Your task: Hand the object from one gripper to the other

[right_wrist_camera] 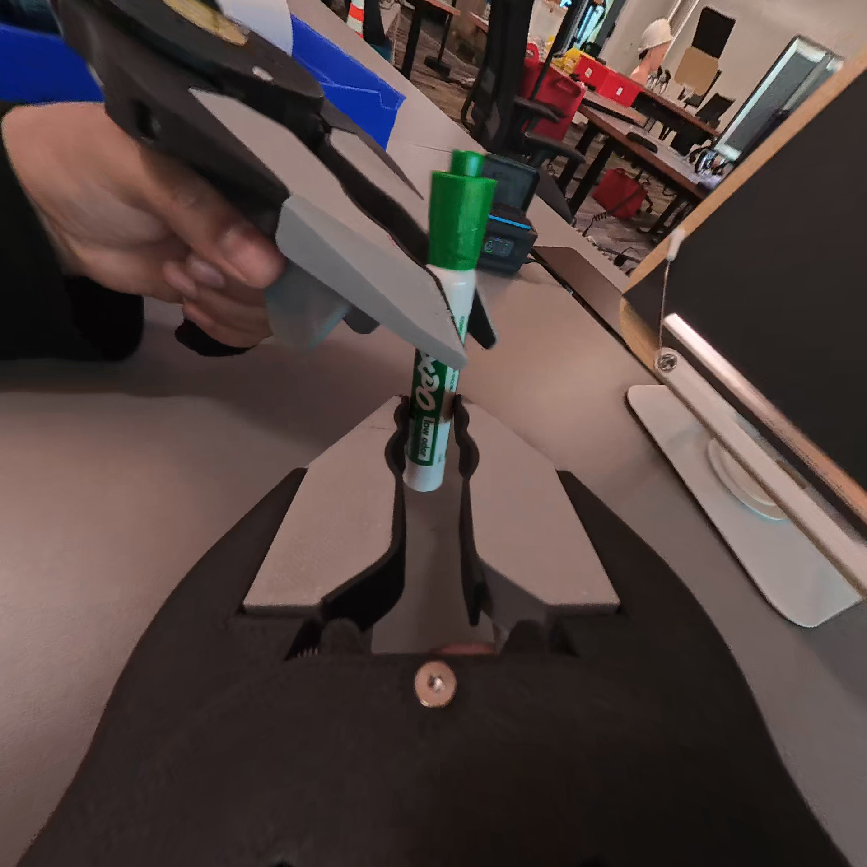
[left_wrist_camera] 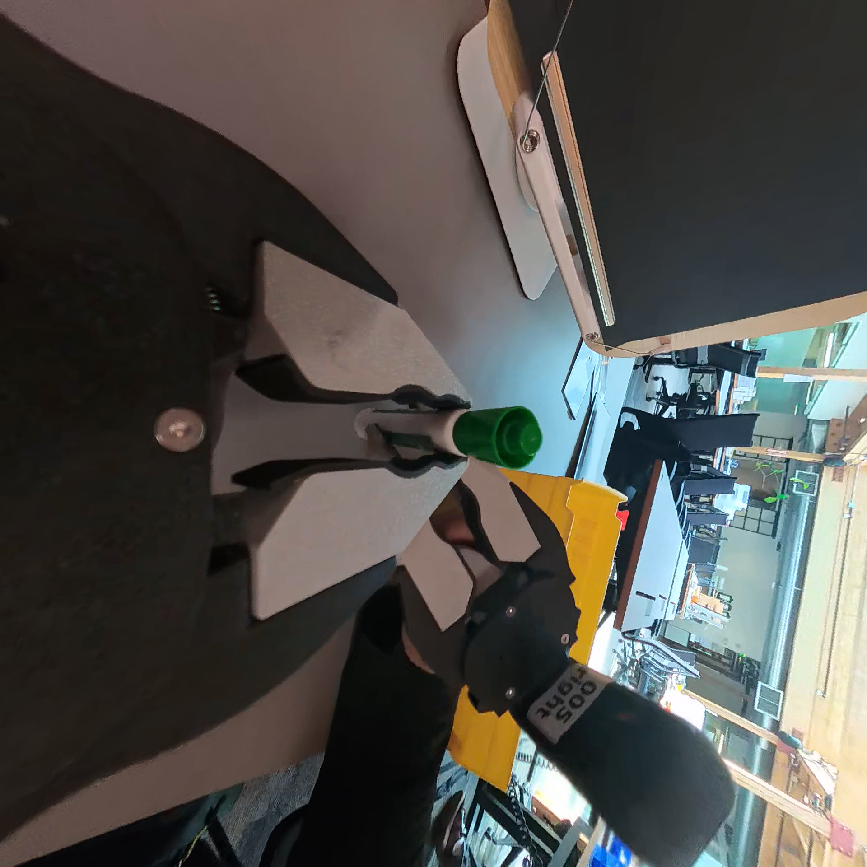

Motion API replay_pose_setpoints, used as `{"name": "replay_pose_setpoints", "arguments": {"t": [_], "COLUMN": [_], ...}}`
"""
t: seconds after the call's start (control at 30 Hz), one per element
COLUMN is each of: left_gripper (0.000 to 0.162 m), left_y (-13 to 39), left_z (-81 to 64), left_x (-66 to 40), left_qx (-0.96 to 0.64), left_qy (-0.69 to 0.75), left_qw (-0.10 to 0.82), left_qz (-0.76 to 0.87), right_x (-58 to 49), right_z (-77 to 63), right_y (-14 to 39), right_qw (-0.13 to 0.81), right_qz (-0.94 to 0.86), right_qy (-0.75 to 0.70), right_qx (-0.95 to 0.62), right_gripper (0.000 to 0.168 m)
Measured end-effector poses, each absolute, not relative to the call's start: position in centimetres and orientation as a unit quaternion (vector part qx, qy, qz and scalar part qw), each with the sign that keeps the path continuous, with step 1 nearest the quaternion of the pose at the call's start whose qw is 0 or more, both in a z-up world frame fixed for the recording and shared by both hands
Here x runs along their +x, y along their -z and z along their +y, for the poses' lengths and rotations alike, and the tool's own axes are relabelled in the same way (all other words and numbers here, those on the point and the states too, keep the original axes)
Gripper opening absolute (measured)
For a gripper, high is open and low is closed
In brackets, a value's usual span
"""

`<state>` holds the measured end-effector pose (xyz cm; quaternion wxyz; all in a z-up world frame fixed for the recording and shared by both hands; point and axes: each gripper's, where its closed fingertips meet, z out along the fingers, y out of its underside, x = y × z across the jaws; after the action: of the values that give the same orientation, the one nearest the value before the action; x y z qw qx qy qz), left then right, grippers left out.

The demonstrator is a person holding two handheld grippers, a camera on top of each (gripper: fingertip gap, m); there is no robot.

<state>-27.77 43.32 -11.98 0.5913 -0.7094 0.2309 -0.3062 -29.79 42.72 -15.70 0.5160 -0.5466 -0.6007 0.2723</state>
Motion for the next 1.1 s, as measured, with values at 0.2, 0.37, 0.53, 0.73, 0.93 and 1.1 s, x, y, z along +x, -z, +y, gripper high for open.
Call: {"name": "replay_pose_setpoints", "arguments": {"t": [0.2, 0.37, 0.53, 0.73, 0.93, 1.1], "left_gripper": [0.022, 0.030, 0.039, 0.028, 0.018, 0.018], "left_y": [10.1, 10.4, 12.2, 13.5, 13.8, 14.6], "left_z": [43.8, 43.8, 43.3, 43.4, 44.2, 45.3], "left_x": [-29.7, -29.8, -26.5, -24.9, -26.3, -28.2], "left_qx": [-0.686, -0.690, -0.700, -0.704, -0.718, -0.719], "left_qy": [0.283, 0.260, 0.254, 0.224, 0.188, 0.020], "left_qw": [0.641, 0.642, 0.612, 0.605, 0.606, 0.616], "left_qz": [0.195, 0.210, 0.268, 0.297, 0.288, 0.319], "right_x": [-28.7, -27.8, -27.2, -28.2, -28.0, -27.8], "right_z": [44.6, 44.6, 44.9, 43.2, 43.9, 44.7], "right_y": [14.3, 11.4, 10.0, 10.3, 10.6, 11.0], "right_qw": [0.465, 0.414, 0.373, 0.348, 0.361, 0.370], "right_qz": [-0.500, -0.407, -0.346, -0.370, -0.372, -0.361], "right_qy": [-0.401, -0.553, -0.639, -0.651, -0.631, -0.623], "right_qx": [-0.611, -0.597, -0.578, -0.563, -0.577, -0.588], "right_gripper": [0.014, 0.015, 0.015, 0.015, 0.015, 0.019]}}
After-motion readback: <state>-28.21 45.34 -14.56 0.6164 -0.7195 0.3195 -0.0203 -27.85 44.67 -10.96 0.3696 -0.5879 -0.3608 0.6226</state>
